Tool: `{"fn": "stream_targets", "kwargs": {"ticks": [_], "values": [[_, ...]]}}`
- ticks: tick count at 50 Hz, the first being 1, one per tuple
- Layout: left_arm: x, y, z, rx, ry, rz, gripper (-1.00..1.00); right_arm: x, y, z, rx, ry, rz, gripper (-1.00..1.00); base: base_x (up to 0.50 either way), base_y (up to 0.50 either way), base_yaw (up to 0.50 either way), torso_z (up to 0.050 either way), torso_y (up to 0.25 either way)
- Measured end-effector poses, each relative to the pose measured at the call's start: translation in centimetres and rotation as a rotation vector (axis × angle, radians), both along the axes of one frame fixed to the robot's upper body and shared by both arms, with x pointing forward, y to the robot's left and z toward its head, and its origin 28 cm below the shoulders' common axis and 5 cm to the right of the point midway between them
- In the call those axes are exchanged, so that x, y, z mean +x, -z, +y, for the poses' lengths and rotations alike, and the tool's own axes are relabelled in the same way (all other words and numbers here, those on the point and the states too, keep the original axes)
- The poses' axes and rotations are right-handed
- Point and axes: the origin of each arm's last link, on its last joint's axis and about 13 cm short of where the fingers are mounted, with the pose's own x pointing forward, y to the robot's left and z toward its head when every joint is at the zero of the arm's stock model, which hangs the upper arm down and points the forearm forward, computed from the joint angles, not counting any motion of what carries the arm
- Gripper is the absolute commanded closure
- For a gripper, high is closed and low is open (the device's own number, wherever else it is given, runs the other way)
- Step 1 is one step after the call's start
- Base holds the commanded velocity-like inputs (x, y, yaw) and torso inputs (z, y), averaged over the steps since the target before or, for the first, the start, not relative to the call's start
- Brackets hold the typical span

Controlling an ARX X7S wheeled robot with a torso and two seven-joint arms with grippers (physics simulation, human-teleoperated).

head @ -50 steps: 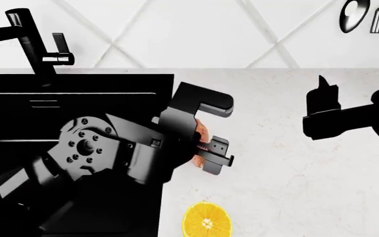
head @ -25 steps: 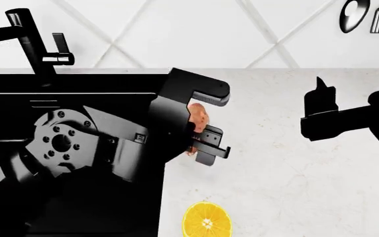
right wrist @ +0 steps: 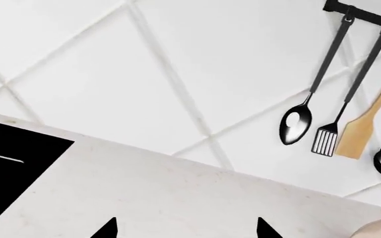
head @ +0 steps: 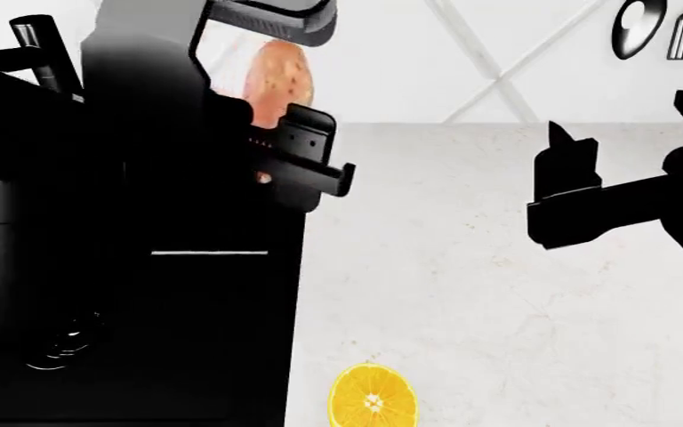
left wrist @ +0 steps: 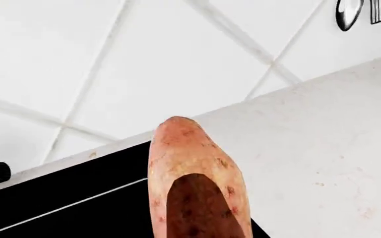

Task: There is a mixed pile of frozen fruits and vegetables on the counter. Locate all the frozen vegetables and place the items in a bowl on the counter. Take all the frozen fruits and defrost them in a running sink.

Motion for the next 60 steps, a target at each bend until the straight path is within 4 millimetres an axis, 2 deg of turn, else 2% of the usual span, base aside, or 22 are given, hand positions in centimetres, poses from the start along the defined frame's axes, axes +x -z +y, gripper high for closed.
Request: {"fn": "stream_targets", "kwargs": {"ticks": [10,24,42,60], "values": [[-3.3,-2.2,2.5,0.012,-0.04,-0.122,1.0,-0.9,-1.0,0.9,0.088,-0.095,0.025,-1.0,0.0,0.0,0.0,0.0,0.0],[-5.9,-2.4,4.8,0.043,-0.089,-0.204,1.0,-3.3,-2.1,2.2,0.189,-0.344,0.076,-1.0,0.0,0.0,0.0,0.0,0.0],[-6.7,-1.9,5.8,0.055,-0.124,-0.236,1.0,-5.7,-2.0,2.7,0.136,-0.536,0.215,-1.0,0.0,0.0,0.0,0.0,0.0],[-6.8,-1.5,6.0,0.05,-0.118,-0.238,1.0,-5.8,-0.4,3.0,0.066,-0.606,0.359,-1.0,0.0,0.0,0.0,0.0,0.001]]}}
